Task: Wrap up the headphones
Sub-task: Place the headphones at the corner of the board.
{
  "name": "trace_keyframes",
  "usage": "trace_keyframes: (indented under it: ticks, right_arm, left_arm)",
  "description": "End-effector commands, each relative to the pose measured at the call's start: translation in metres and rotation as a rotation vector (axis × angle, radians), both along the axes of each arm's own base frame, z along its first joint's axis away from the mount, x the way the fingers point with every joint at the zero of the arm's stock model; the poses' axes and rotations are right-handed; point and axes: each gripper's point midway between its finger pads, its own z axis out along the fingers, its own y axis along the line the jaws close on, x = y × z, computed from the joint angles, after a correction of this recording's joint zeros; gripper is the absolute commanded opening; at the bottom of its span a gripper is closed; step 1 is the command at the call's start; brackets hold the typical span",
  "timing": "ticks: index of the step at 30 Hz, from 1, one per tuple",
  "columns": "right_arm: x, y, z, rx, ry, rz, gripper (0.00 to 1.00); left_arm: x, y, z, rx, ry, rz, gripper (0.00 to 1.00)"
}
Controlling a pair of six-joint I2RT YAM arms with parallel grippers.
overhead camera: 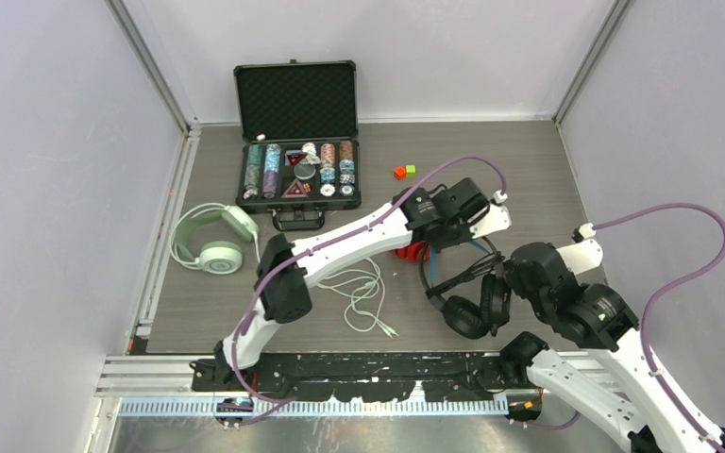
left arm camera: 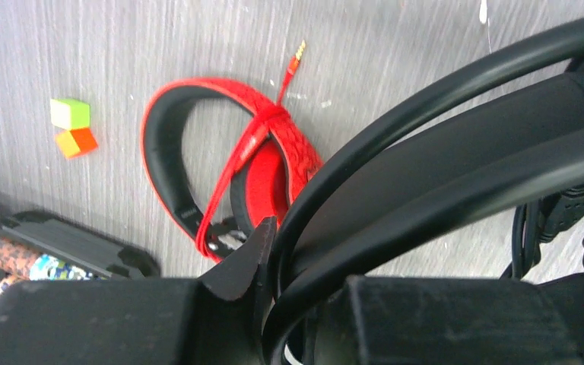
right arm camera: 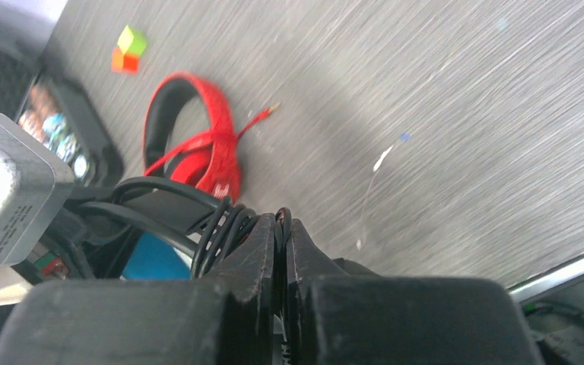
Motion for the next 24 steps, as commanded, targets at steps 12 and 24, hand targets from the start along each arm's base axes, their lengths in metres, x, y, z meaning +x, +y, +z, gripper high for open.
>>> trace_keyframes:
  ticks: [12, 24]
  right_arm:
    - [0.054, -0.060, 0.017, -0.379, -0.237, -0.287, 0.00]
    - [0.039, -0.071, -0.050, -0.367, -0.134, -0.301, 0.00]
  left_arm:
    - [0.014, -0.059, -0.075, -0.030, 0.109, 0.081, 0.00]
    - [-0.001, -0.074, -0.101, -0.079, 0.226, 0.092, 0.13]
